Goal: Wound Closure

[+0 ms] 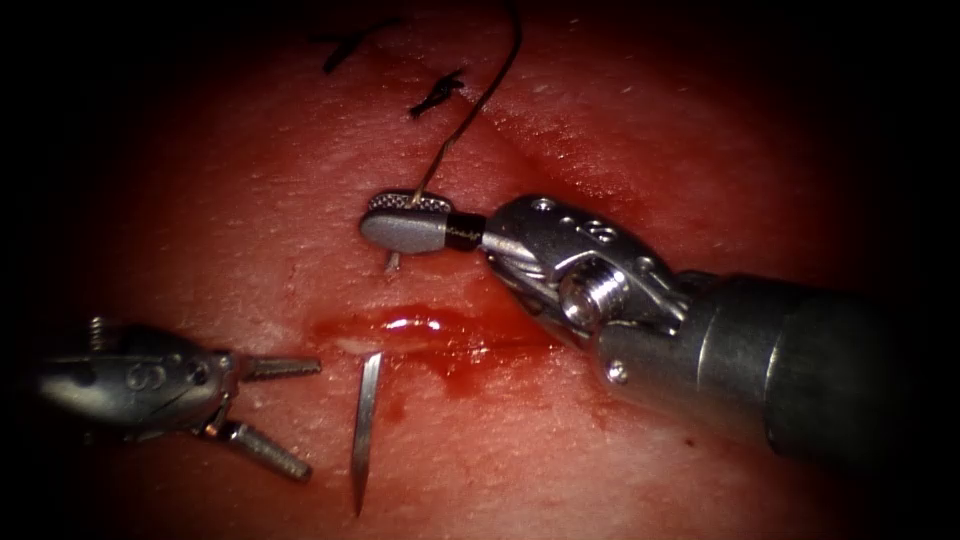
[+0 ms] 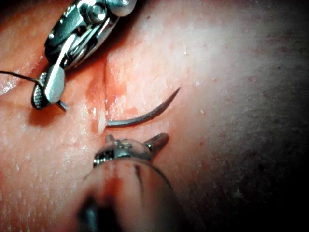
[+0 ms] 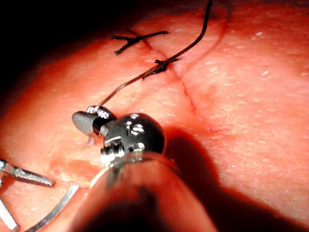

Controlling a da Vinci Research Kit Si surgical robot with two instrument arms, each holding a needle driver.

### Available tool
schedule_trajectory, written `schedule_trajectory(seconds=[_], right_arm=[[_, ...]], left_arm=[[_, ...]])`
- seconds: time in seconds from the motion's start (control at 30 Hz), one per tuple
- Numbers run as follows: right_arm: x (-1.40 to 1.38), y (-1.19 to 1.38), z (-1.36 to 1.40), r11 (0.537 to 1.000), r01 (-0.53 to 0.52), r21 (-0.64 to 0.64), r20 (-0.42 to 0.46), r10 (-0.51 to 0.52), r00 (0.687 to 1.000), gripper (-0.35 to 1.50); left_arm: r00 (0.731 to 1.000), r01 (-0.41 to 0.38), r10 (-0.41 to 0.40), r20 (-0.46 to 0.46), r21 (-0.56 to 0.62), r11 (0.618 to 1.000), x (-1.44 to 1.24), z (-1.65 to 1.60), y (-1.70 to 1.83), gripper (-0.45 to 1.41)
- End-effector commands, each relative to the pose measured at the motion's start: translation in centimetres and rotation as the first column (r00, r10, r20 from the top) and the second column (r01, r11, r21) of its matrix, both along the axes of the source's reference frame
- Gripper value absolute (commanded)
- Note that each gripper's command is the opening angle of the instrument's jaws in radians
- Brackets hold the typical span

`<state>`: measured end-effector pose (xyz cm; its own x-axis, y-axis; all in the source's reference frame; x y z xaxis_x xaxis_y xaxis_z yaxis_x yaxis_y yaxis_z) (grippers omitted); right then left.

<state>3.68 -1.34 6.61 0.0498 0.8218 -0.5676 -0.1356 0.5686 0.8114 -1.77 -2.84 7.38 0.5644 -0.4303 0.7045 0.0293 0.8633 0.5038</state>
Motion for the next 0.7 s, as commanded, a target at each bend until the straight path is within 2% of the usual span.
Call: schedule_trajectory(seconds=[0.03, 0.07, 0.1, 0.2, 0.33, 0.43, 0.6, 0.7], right_arm=[[0.04, 0.09, 0.03, 1.000, -0.020, -0.002, -0.019, 0.020, 1.000, 0.39], [-0.01, 0.12, 0.03, 1.000, -0.030, 0.001, -0.030, 0.030, 0.999, 0.59], [-0.05, 0.16, 0.02, 0.999, -0.038, 0.003, -0.038, 0.038, 0.999, 0.68], [-0.22, 0.26, -0.01, 0.998, -0.062, 0.012, -0.061, 0.063, 0.996, 0.76], [-0.40, 0.29, -0.03, 0.996, -0.085, 0.006, -0.099, 0.085, 0.991, 0.78], [-0.58, 0.23, -0.07, 0.996, -0.094, 0.002, -0.085, 0.094, 0.992, 0.71], [-0.73, 0.22, -0.07, 0.989, -0.148, -0.001, -0.091, 0.147, 0.985, 0.58], [-0.73, 0.23, -0.05, 0.987, -0.158, -0.009, -0.088, 0.157, 0.984, 0.56]], left_arm=[[0.999, -0.038, 0.040, 0.023, -0.058, 0.998, -0.08, 0.01, -0.03, 0.57], [0.997, -0.062, 0.066, 0.038, -0.094, 0.994, -0.09, -0.01, -0.04, 0.59], [0.995, -0.079, 0.086, 0.049, -0.133, 0.988, -0.12, -0.04, -0.05, 0.61], [0.987, -0.116, 0.138, 0.083, -0.235, 0.965, -0.21, -0.13, -0.09, 0.64], [0.978, -0.121, 0.168, 0.121, -0.326, 0.938, -0.29, -0.18, -0.14, 0.68], [0.967, -0.115, 0.200, 0.158, -0.429, 0.896, -0.32, -0.24, -0.20, 0.62], [0.960, -0.057, 0.184, 0.210, -0.497, 0.866, -0.44, -0.35, -0.25, 0.51], [0.960, -0.020, 0.158, 0.231, -0.505, 0.863, -0.54, -0.38, -0.21, 0.52]])
